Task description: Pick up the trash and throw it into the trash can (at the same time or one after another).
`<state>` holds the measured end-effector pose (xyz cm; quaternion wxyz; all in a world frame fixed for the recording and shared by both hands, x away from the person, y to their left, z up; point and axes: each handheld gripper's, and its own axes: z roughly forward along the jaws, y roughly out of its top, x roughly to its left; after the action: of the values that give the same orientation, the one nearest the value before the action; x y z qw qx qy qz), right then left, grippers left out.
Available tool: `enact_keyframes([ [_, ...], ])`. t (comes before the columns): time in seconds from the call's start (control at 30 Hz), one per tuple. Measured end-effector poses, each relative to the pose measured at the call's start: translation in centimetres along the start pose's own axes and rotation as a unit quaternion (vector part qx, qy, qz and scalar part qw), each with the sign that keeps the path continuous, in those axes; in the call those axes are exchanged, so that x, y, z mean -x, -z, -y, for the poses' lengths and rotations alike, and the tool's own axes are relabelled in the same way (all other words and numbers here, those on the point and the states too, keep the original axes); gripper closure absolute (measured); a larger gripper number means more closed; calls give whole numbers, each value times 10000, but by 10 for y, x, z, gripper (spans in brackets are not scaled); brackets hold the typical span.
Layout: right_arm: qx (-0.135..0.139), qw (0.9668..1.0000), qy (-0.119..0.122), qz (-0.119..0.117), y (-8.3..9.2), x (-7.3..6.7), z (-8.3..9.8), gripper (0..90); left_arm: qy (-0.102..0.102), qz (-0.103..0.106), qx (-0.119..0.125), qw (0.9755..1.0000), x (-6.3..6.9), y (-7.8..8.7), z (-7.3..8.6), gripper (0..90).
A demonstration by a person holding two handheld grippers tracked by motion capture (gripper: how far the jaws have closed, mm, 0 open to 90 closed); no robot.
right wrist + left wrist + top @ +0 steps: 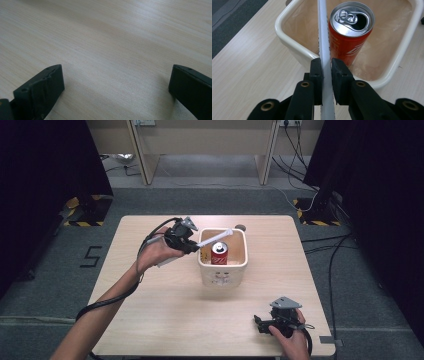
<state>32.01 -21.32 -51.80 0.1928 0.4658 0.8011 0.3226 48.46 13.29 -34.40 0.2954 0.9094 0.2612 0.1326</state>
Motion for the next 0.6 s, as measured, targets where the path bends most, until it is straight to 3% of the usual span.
enact_keyframes([
  [0.2,-1,10000,-4,-3,0,0,0,3,7,-43,-48,10000,-4,0,-3,779],
  [0.6,2,10000,1,-1,0,0,0,3,-237,-43,-169,9996,2,3,-9,783],
])
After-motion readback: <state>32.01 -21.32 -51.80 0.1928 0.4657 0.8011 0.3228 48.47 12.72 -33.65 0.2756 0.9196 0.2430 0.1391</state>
